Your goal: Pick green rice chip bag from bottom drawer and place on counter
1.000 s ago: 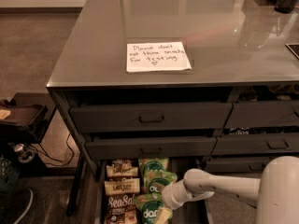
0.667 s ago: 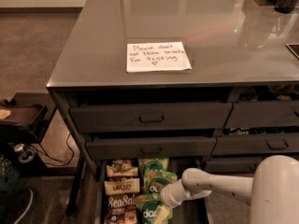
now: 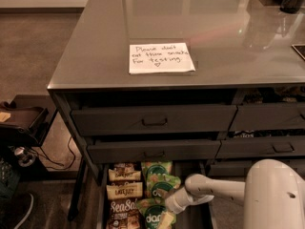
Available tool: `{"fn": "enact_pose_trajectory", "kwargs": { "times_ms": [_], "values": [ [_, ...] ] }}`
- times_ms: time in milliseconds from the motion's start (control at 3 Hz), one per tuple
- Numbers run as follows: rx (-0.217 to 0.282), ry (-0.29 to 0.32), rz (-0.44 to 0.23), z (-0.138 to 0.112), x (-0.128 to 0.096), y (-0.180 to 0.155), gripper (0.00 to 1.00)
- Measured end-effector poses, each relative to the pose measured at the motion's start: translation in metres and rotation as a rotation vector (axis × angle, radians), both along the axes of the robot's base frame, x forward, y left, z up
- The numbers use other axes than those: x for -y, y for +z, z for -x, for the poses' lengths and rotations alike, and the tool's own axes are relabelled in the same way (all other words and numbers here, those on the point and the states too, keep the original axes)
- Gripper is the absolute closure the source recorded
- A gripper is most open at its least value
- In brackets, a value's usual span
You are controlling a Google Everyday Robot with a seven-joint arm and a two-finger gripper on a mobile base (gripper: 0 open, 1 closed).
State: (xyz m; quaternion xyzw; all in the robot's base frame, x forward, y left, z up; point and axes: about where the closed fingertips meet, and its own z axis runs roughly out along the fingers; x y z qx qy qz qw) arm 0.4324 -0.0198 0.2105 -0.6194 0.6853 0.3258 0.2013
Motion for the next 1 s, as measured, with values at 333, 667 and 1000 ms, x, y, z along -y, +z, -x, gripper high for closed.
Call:
{"fn": "enact_pose_trajectory", "kwargs": {
  "times_ms": [333, 667, 1000],
  "values": [
    [-0.038, -0.003, 0.015, 0.0079, 0.0067, -0.017, 0.17],
    [-0.076, 0.002, 0.03, 0.0175, 0.0125, -0.0256, 0.42],
    [-0.076, 0.002, 0.03, 0.0176, 0.0126, -0.0232, 0.63]
  ]
}}
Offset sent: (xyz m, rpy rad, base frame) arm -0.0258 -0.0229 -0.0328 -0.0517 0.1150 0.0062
